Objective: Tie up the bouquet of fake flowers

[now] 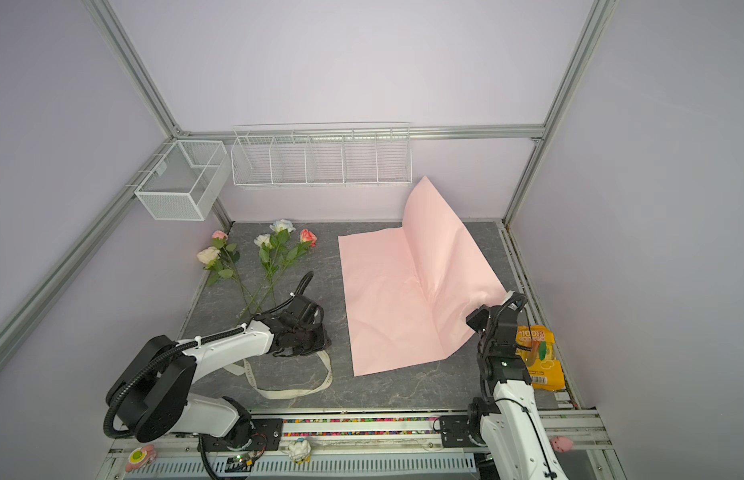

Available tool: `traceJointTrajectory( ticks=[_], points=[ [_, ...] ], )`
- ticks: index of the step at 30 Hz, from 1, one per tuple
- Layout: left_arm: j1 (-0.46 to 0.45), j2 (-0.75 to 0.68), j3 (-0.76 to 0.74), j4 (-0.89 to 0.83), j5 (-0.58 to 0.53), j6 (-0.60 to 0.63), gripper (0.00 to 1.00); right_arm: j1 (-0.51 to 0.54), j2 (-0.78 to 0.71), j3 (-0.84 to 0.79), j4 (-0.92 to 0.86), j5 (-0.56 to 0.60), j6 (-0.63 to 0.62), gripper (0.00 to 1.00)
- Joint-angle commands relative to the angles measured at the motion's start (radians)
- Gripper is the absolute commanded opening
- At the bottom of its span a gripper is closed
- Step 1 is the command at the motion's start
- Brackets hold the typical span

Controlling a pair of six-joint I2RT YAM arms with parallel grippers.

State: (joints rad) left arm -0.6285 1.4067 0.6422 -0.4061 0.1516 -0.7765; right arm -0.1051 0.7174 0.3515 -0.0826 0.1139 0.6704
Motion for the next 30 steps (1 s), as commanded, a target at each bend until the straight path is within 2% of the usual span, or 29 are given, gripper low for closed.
traceJointTrajectory(
  ticks=[1,6,9,13,17,22,25,30],
  points=[
    [0.039,-0.037,-0.031,-0.215,-0.146,-0.011,0.26,-0.07,0.06,-0.003,-0.007,-0.121,0.021,0.06],
    [0.065,-0.123,0.028,-0.299,-0.216,0.011,0.27,-0.112,0.191,0.048,0.008,-0.163,-0.06,0.06],
    [0.063,-0.166,0.082,-0.231,-0.115,0.073,0.35,-0.134,0.284,0.088,0.006,-0.17,-0.099,0.06],
    [0.06,-0.179,0.113,-0.021,0.066,0.116,0.53,-0.152,0.359,0.125,0.03,-0.199,-0.135,0.06],
    [0.051,-0.048,0.234,0.074,0.143,0.141,0.59,-0.159,0.416,0.151,0.042,-0.215,-0.181,0.06],
    [-0.019,0.203,0.47,0.02,0.165,0.24,0.61,-0.162,0.505,0.201,0.071,-0.296,-0.262,0.06],
    [-0.05,0.333,0.578,0.008,0.182,0.266,0.62,-0.162,0.598,0.292,0.002,-0.362,-0.315,0.06],
    [-0.079,0.468,0.634,0.017,0.205,0.254,0.6,-0.163,0.731,0.399,-0.062,-0.422,-0.339,0.06]
  ],
)
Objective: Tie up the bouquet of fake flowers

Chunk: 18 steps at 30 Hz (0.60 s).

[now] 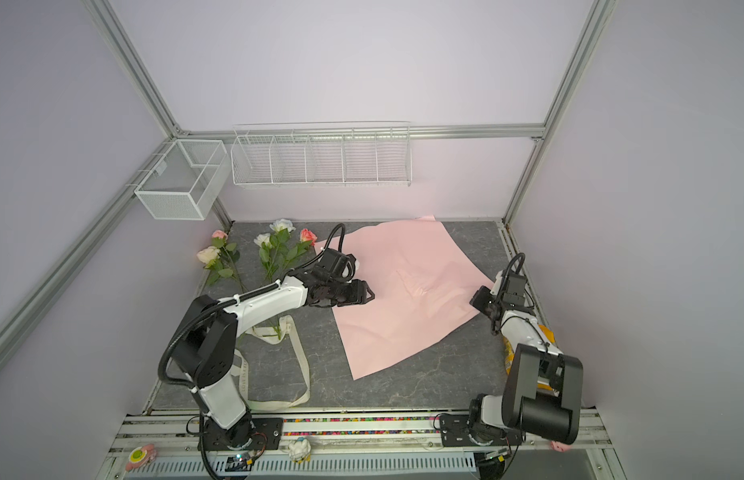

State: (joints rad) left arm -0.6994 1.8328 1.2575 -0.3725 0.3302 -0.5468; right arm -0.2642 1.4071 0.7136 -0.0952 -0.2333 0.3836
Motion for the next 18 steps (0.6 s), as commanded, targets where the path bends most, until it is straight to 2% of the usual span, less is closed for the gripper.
traceJointTrajectory(
  ticks=[1,9,16,18],
  points=[
    [-0.012,0.055,0.013,-0.013,0.036,0.021,0.59,-0.004,0.059,0.047,-0.046,-0.084,-0.056,0.06],
    [-0.042,0.021,-0.161,0.06,0.064,-0.036,0.54,0.01,0.207,0.191,-0.137,-0.138,-0.197,0.06],
    [-0.09,-0.036,-0.315,0.159,0.08,-0.122,0.49,0.033,0.304,0.29,-0.227,-0.081,-0.297,0.06],
    [-0.112,-0.045,-0.339,0.177,0.084,-0.143,0.48,0.033,0.323,0.319,-0.262,-0.027,-0.315,0.06]
  ],
)
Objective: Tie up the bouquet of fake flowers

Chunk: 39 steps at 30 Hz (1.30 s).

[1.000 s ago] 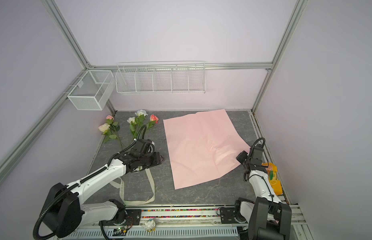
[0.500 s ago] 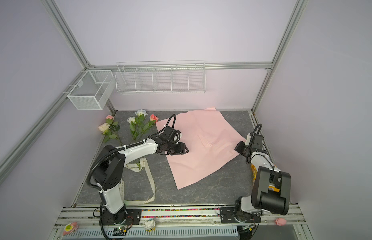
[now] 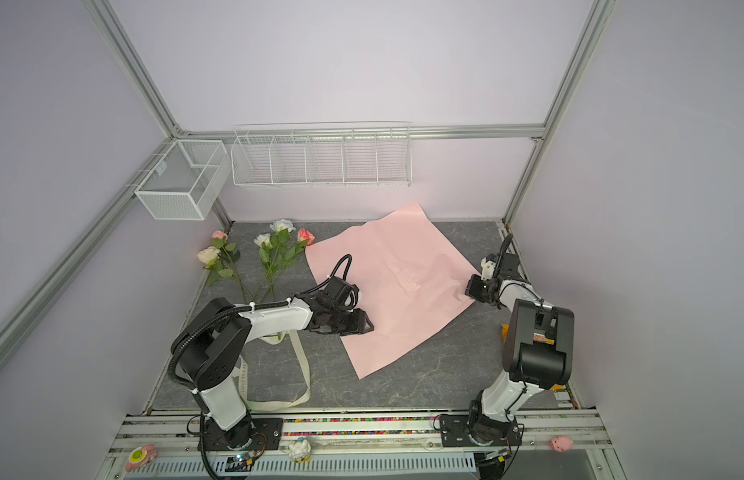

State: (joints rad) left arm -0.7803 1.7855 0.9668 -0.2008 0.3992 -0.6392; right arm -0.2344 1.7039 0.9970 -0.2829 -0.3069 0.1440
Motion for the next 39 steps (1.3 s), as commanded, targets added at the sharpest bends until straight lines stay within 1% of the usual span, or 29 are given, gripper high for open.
traceJointTrajectory(
  ticks=[1,4,8,11,15,18,20,23,25,29,32,34,36,38,39],
  points=[
    [-0.046,-0.004,-0.056,0.015,0.014,-0.064,0.48,0.003,0.033,0.045,-0.085,0.069,-0.09,0.06],
    [-0.082,-0.02,-0.083,0.027,0.015,-0.092,0.47,0.004,0.049,0.067,-0.095,0.052,-0.146,0.06],
    [-0.121,-0.053,-0.127,0.051,0.026,-0.124,0.46,0.004,0.061,0.087,-0.088,0.027,-0.181,0.07],
    [-0.126,-0.087,-0.148,0.049,-0.003,-0.132,0.45,0.004,0.079,0.107,-0.081,-0.001,-0.187,0.07],
    [-0.125,-0.13,-0.153,0.071,-0.001,-0.137,0.45,0.006,0.127,0.158,-0.096,-0.009,-0.188,0.07],
    [-0.125,-0.159,-0.136,0.06,-0.028,-0.127,0.47,0.008,0.159,0.187,-0.097,-0.015,-0.205,0.07],
    [-0.125,-0.188,-0.122,0.053,-0.047,-0.119,0.5,0.01,0.169,0.203,-0.109,-0.016,-0.221,0.07],
    [-0.117,-0.244,-0.102,0.021,-0.09,-0.098,0.55,0.01,0.166,0.205,-0.108,-0.026,-0.233,0.08],
    [-0.106,-0.285,-0.097,0.003,-0.124,-0.09,0.55,0.012,0.163,0.198,-0.088,-0.073,-0.236,0.08],
    [-0.076,-0.387,-0.121,-0.034,-0.216,-0.086,0.55,0.018,0.16,0.194,-0.086,-0.066,-0.197,0.11],
    [-0.039,-0.46,-0.155,-0.058,-0.268,-0.106,0.55,0.02,0.164,0.194,-0.093,-0.086,-0.206,0.1],
    [-0.019,-0.499,-0.178,-0.063,-0.285,-0.107,0.55,0.027,0.165,0.196,-0.114,-0.09,-0.235,0.09],
    [-0.01,-0.531,-0.199,-0.063,-0.312,-0.098,0.55,0.035,0.165,0.199,-0.116,-0.078,-0.241,0.07],
    [-0.007,-0.558,-0.217,-0.06,-0.335,-0.096,0.55,0.043,0.163,0.2,-0.115,-0.102,-0.234,0.06],
    [-0.004,-0.567,-0.224,-0.055,-0.339,-0.098,0.55,0.049,0.161,0.201,-0.121,-0.094,-0.23,0.07]
  ],
)
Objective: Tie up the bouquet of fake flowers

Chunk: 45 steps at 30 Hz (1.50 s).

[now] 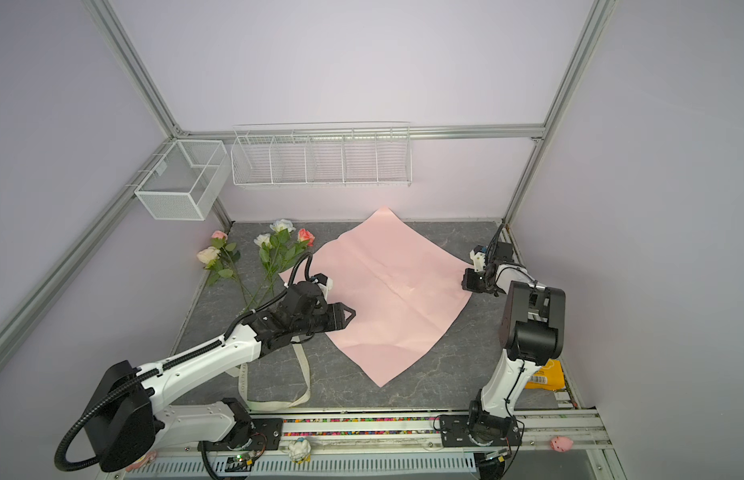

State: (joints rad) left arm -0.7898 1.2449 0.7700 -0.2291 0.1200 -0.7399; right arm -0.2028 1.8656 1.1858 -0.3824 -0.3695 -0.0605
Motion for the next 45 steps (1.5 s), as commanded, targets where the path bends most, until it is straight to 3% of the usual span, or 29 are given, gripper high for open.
traceJointTrajectory(
  ticks=[1,4,8,11,17,21,25,33,38,41,45],
  points=[
    [0.009,-0.035,-0.033,-0.024,-0.062,0.003,0.55,0.023,-0.004,0.015,-0.028,-0.015,-0.019,0.09],
    [0.011,-0.051,-0.031,-0.043,-0.088,-0.006,0.55,0.014,-0.016,0.043,-0.08,0.058,0.051,0.18],
    [0.012,-0.099,-0.038,-0.092,-0.181,-0.037,0.54,-0.022,-0.103,0.021,-0.108,0.073,0.18,0.45],
    [0.016,-0.151,-0.051,-0.122,-0.254,-0.036,0.54,-0.025,-0.223,-0.059,-0.076,0.152,0.267,0.52],
    [0.058,-0.212,-0.046,-0.181,-0.301,-0.016,0.55,-0.023,-0.437,-0.208,-0.027,0.153,0.38,0.6],
    [0.076,-0.23,-0.042,-0.193,-0.318,-0.003,0.56,0.015,-0.514,-0.27,-0.001,0.034,0.433,0.6],
    [0.104,-0.222,-0.029,-0.206,-0.323,0.003,0.56,0.187,-0.515,-0.331,0.048,-0.045,0.452,0.53],
    [0.157,-0.207,0.0,-0.249,-0.305,0.0,0.55,0.539,-0.349,-0.255,0.036,0.07,0.467,0.4],
    [0.178,-0.214,0.016,-0.295,-0.327,-0.011,0.55,0.631,-0.254,-0.225,0.009,0.102,0.44,0.38],
    [0.204,-0.214,0.074,-0.375,-0.334,-0.036,0.55,0.649,-0.224,-0.235,0.017,0.065,0.405,0.37],
    [0.23,-0.204,0.161,-0.463,-0.374,0.039,0.55,0.649,-0.208,-0.27,0.012,0.032,0.381,0.3]
  ],
)
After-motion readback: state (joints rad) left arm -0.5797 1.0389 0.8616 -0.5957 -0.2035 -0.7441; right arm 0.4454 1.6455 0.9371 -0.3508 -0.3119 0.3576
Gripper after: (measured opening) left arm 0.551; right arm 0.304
